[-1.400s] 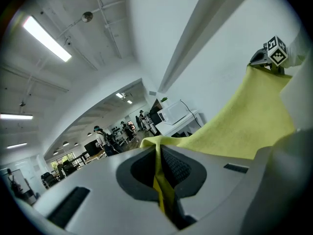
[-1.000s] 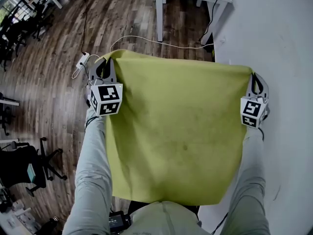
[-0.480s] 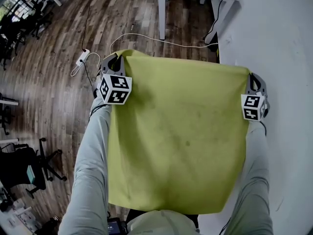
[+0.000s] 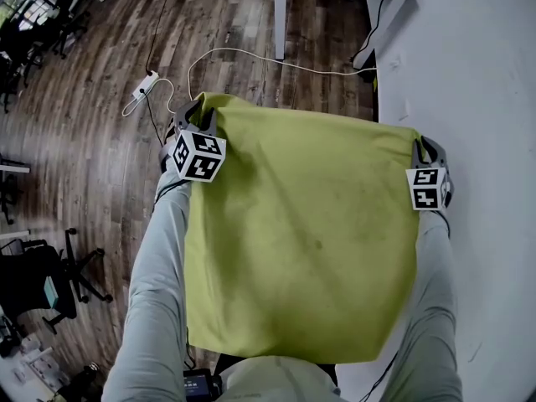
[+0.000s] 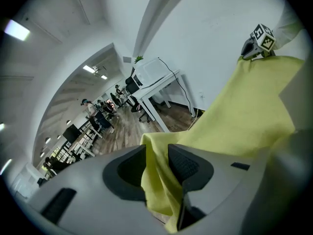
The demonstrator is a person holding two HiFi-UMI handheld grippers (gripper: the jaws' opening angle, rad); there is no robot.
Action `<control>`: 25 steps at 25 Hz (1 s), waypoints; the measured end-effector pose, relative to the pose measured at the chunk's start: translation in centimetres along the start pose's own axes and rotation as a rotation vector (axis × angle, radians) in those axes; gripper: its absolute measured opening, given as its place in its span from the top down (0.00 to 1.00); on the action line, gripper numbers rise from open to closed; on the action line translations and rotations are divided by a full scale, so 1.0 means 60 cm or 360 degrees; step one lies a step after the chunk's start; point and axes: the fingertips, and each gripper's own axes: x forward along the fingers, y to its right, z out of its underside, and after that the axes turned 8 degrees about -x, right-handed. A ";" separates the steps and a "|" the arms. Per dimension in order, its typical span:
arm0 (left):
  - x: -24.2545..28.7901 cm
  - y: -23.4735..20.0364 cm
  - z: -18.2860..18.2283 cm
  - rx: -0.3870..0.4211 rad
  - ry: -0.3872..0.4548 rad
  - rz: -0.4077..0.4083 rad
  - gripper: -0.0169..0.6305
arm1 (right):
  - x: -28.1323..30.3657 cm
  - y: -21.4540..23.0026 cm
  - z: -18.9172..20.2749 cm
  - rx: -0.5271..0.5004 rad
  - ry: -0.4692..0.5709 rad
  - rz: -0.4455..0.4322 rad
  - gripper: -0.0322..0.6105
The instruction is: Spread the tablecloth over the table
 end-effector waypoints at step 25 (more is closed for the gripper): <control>-0.065 -0.055 0.006 -0.0330 -0.0106 0.0251 0.45 | -0.086 -0.010 -0.027 0.0204 0.0091 -0.0096 0.68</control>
